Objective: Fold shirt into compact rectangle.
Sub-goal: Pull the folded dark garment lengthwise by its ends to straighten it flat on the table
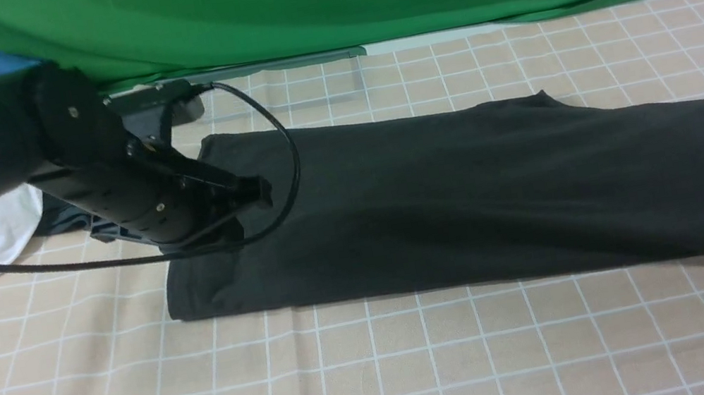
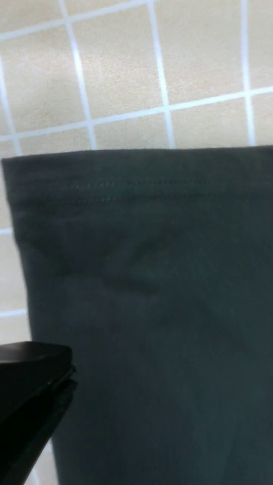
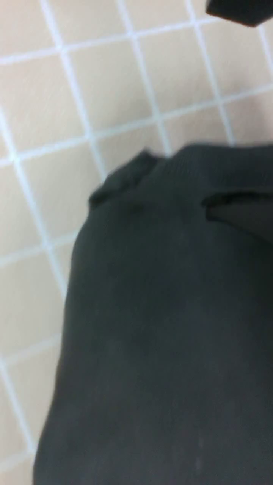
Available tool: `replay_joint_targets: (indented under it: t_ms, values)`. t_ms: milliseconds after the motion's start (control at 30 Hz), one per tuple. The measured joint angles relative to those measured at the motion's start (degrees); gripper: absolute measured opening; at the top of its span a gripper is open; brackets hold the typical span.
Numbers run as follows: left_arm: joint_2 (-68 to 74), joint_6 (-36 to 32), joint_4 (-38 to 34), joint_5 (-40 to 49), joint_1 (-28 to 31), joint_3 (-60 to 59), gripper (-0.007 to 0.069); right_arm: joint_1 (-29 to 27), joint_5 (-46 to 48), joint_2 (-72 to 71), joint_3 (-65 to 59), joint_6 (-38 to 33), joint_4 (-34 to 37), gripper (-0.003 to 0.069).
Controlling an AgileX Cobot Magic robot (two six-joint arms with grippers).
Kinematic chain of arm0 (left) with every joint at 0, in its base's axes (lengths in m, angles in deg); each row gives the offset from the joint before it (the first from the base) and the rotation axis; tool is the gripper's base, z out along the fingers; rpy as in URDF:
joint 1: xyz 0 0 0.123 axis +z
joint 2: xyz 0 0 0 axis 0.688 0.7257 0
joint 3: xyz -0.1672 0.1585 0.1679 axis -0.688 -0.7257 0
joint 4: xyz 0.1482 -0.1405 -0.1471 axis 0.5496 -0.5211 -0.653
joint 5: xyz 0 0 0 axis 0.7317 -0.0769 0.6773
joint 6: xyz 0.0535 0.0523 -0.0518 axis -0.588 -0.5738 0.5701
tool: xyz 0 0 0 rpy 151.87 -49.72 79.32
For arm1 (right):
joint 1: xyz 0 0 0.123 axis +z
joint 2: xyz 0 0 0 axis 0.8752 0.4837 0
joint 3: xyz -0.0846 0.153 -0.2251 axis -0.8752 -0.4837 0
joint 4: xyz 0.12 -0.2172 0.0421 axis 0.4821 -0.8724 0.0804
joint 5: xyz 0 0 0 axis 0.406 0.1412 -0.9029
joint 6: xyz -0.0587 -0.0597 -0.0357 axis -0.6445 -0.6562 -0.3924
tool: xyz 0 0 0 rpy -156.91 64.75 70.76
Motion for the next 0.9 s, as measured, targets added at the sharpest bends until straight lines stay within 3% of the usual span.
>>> replay_joint_targets:
  t_ms: [433,633,700,800,900]
  values:
    - [-11.8,-1.0,-0.1,7.4,0.0,0.0,0.0019,1.0,-3.2,10.5,0.3,-0.2,0.1,0.0682]
    - [-19.3,-1.2,-0.1,9.0,0.0,0.0,0.0019,1.0,-3.1,11.9,1.1,-0.2,1.1,0.0629]
    - [-21.9,-1.2,-0.1,9.4,0.0,0.0,0.0019,1.0,-3.1,11.9,1.1,-0.4,1.5,0.0571]
    - [-25.1,-1.3,-0.1,9.6,0.0,0.0,0.0019,1.2,-3.0,12.0,1.1,-1.6,2.8,0.0417]
    - [-27.9,-1.3,-0.1,9.9,0.0,0.0,0.0019,1.6,-2.8,12.1,1.2,-3.1,4.0,0.0165]
